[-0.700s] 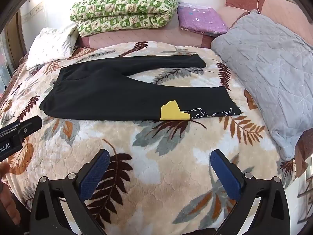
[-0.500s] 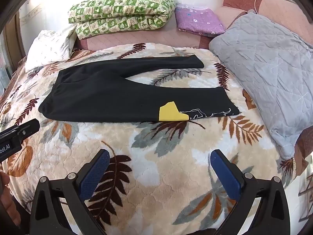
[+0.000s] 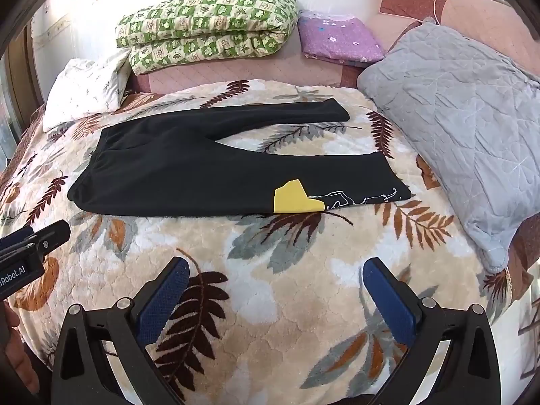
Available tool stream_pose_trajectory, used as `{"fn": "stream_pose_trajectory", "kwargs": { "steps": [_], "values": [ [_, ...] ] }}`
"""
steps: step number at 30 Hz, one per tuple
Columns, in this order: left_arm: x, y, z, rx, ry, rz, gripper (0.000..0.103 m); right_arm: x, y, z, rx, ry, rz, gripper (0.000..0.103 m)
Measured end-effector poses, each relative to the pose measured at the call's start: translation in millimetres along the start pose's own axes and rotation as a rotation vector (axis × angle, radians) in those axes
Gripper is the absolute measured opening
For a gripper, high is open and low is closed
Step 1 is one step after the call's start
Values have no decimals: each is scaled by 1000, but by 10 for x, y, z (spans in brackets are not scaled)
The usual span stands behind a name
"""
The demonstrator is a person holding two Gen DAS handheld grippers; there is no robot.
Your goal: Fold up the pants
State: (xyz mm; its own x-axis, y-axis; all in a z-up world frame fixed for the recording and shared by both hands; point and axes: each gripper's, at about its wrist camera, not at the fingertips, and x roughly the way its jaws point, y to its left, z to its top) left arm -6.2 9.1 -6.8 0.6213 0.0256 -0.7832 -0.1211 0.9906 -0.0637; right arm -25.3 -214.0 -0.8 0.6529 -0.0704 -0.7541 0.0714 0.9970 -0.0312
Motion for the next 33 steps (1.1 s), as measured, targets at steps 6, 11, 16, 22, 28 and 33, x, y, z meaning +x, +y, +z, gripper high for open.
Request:
{"fn": "stream_pose_trajectory", "kwargs": {
  "steps": [6,11,16,22,28,33],
  "values": [
    [10,54,-21,-5,-1,13,88,8,-42,-21,17,-3,2,103],
    [22,73,-18,-6,4,20,88,4,-60,-30,20,-5,2,103],
    [28,77,-24,-6,6,21,88,6,-77,-19,21,-4,2,103],
    [31,70,-25,4,4,23,88,8,-79,-21,25,-5,2,103],
    [32,49,-25,12,7,19,88,7,-91,-23,24,-5,1,103],
    [33,40,-26,12,9,19,88,9,-95,-24,23,-5,1,103]
  ]
}}
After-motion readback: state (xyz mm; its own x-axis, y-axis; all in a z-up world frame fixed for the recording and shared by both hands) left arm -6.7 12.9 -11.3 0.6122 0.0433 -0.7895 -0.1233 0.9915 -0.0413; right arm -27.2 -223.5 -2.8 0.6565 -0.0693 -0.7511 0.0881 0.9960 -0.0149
